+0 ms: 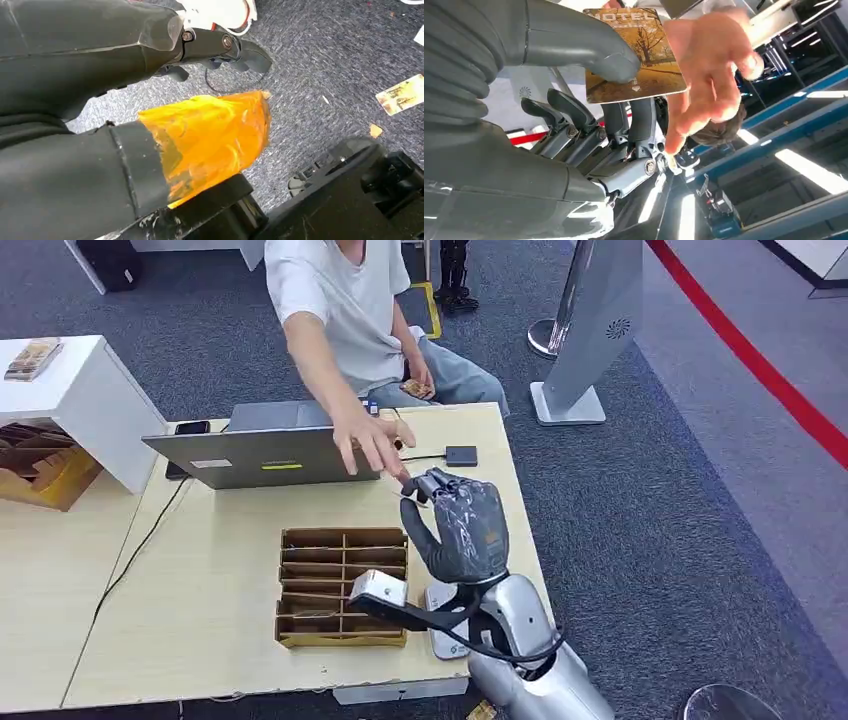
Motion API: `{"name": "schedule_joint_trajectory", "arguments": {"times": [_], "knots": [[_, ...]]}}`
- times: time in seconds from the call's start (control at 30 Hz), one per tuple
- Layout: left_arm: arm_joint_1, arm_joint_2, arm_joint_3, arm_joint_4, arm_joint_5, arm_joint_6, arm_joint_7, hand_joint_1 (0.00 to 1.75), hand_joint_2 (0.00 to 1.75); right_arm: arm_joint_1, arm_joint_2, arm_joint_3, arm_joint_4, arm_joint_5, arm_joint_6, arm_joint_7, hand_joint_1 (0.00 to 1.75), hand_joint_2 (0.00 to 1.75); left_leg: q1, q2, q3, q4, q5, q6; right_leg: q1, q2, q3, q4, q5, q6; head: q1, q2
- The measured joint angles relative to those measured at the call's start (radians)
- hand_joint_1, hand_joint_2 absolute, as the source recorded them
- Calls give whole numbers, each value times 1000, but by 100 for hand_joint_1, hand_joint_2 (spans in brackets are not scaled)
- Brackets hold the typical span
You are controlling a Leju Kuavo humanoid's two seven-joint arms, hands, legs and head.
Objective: Pass the card to the sensor for recognition and then transmit it.
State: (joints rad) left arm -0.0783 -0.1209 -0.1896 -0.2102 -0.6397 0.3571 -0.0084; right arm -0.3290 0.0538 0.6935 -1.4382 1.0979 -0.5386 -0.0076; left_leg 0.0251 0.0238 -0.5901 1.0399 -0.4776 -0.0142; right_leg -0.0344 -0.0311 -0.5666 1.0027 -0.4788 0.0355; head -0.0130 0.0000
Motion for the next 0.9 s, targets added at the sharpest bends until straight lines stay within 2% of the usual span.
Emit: {"name": "schedule_joint_trajectory", "arguments": {"times": [0.37, 0.4, 0.43, 0.47, 0.5, 0.9], "knots": [[-6, -1, -13, -1, -13, -4, 3, 0, 0, -21, 16, 0, 15, -52, 39, 0, 175, 175, 0, 0, 0, 0, 0, 0, 0, 0, 0, 0, 0, 0, 0, 0], [-6, -1, -13, -1, -13, -4, 3, 0, 0, -22, 17, 0, 18, -55, 42, 0, 157, 175, 0, 0, 0, 0, 0, 0, 0, 0, 0, 0, 0, 0, 0, 0], [-7, -1, -14, -1, -13, -5, 3, 0, 0, -23, 19, 1, 19, -58, 47, 0, 42, 175, 0, 0, 0, 0, 0, 0, 0, 0, 0, 0, 0, 0, 0, 0], [-8, -1, -14, -1, -13, -5, 3, 0, 0, -24, 19, 1, 22, -60, 49, 0, 42, 175, 0, 0, 0, 0, 0, 0, 0, 0, 0, 0, 0, 0, 0, 0], [-9, -1, -14, -1, -13, -6, 3, 0, 0, -26, 20, 1, 24, -61, 51, 0, 0, 175, 0, 0, 0, 0, 0, 0, 0, 0, 0, 0, 0, 0, 0, 0], [-11, -1, -14, -1, -19, -7, 9, 0, 0, -35, 21, 1, 44, -69, 82, 15, 0, 175, 0, 0, 0, 0, 0, 0, 0, 0, 0, 0, 0, 0, 0, 0]]}}
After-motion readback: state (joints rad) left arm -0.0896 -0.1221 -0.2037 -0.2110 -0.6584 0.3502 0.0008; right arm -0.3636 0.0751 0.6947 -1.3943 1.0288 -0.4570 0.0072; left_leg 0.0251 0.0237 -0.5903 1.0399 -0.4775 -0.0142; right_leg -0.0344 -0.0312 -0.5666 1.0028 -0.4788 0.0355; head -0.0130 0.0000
